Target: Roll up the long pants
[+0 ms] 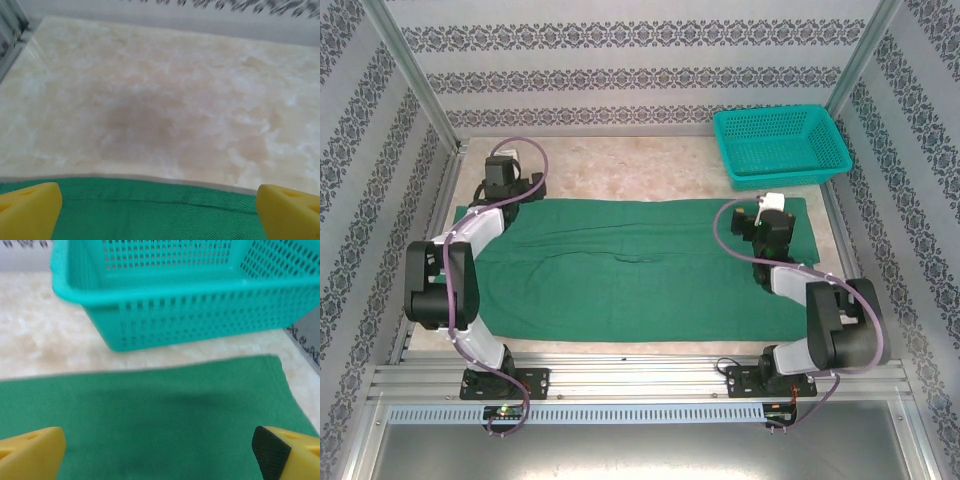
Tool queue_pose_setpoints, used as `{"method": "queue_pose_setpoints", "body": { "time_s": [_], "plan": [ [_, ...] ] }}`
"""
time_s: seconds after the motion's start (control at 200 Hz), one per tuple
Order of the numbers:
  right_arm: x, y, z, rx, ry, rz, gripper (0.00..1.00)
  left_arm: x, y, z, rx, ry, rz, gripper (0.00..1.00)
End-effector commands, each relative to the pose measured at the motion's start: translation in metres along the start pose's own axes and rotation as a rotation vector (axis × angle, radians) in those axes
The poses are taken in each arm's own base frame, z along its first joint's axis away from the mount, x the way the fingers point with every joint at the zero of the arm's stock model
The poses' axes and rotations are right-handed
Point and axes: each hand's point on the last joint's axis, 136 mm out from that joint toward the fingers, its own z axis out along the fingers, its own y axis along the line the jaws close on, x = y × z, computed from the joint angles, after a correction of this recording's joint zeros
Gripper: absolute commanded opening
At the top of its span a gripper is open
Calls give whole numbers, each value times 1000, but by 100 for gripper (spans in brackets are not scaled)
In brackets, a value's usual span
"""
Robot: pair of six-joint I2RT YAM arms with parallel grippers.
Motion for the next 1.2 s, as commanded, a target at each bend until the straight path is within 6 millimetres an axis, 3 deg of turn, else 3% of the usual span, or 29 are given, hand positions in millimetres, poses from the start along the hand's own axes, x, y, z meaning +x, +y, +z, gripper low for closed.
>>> {"method": "queue_pose_setpoints", "body": {
  "time_s": [0.0,0.11,0.205,0.51,0.629,0.864,1.194],
  "plan": [
    [-35,-3,-3,-42,26,102,98,12,24,-2,-54,78,-95,100],
    [-34,13,4,-125,102,128,98,3,63,-10,-211,64,-151,100],
    [-24,15,10,-121,148,147,98,2,101,-11,-307,107,-229,100],
    [-11,26,17,-163,251,203,98,23,164,20,-269,185,-469,96],
    [-8,23,15,-146,268,210,98,33,166,42,-224,251,-501,93],
    [-8,21,9,-138,274,204,98,45,166,66,-215,316,-503,94],
    [-1,20,15,-124,306,210,98,61,170,77,-235,404,-501,97]
  ]
}}
